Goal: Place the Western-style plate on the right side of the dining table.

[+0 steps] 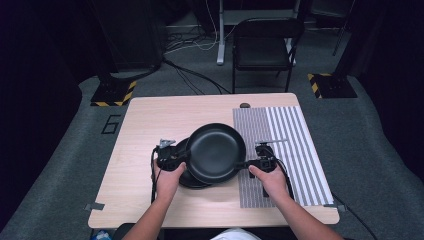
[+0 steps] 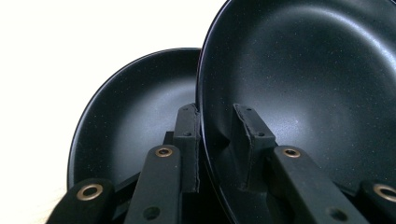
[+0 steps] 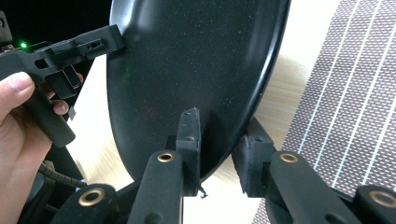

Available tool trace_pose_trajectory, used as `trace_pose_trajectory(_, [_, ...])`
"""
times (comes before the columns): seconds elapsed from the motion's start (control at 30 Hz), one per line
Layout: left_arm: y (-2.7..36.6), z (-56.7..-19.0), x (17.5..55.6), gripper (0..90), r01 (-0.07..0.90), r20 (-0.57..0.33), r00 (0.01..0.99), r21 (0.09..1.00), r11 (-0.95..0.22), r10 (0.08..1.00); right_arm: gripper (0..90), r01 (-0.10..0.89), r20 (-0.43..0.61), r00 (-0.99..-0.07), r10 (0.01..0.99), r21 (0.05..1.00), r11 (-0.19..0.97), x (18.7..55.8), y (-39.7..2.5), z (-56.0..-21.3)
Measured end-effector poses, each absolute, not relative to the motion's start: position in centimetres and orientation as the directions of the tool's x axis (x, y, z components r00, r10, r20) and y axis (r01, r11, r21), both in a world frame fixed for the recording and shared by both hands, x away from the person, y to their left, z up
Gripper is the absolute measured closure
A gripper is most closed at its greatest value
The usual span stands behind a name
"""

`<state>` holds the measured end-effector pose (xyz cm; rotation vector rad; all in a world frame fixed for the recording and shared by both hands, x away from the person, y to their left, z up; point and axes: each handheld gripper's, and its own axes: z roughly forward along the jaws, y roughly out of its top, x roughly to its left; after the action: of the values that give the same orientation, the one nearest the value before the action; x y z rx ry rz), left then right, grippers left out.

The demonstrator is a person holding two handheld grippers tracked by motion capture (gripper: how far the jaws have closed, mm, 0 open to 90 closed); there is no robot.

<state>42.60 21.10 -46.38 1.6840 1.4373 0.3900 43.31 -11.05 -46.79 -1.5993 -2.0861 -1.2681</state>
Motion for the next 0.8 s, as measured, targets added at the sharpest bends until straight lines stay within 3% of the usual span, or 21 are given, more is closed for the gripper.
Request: trace_pose_trajectory(0.8, [19.9,-45.7,43.4,72.4,0.629,-0.311,0.318,0.776,0.046,0.896,73.7,0.858,0.636,-0.369,0.678,0.513,-0.014,43.5,-12.7,-46.0])
